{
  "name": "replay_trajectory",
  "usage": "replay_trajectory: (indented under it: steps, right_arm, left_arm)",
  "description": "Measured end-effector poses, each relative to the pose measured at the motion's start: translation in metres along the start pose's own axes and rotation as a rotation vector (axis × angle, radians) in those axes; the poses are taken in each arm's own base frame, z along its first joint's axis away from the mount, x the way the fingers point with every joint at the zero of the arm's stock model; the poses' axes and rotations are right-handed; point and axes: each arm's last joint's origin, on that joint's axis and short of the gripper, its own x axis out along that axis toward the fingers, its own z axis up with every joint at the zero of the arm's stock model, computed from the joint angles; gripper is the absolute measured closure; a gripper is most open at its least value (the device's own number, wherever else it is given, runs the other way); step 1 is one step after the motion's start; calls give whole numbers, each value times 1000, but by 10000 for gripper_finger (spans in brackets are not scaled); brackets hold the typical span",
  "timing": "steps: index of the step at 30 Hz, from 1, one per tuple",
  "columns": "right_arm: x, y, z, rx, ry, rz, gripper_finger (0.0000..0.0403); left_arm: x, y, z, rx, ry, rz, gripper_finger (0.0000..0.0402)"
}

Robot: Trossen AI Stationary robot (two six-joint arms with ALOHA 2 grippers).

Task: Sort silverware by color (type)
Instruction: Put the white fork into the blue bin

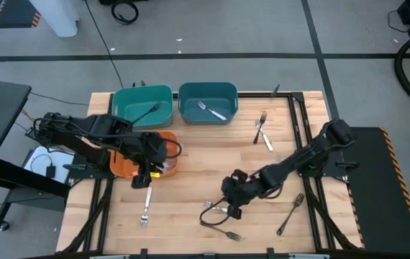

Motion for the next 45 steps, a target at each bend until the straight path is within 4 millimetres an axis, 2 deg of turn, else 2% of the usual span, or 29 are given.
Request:
replay_trajectory:
  steps: [6, 19, 24, 36, 39, 43, 45]
  right_arm:
    - [23, 8, -4, -86, 60, -25, 302]
    - [52, 17, -27, -136, 148, 4, 302]
    - [58, 19, -35, -199, 167, -14, 302]
    - [74, 12, -45, -128, 191, -125, 304]
    - [74, 12, -46, -129, 174, -149, 316]
    - [74, 11, -46, -124, 188, -142, 353]
    - [74, 11, -46, -123, 195, -135, 355]
  left_arm:
    - [0, 0, 0, -1, -2, 4, 310]
    - [0, 1, 0, -52, -2, 6, 310]
    - [0, 1, 0, -52, -1, 7, 310]
    - [0, 0, -1, -114, 7, 10, 310]
    - [0, -1, -2, -113, 13, 11, 310]
    - [0, 0, -2, -113, 9, 24, 310]
    - [0, 0, -2, -113, 8, 26, 310]
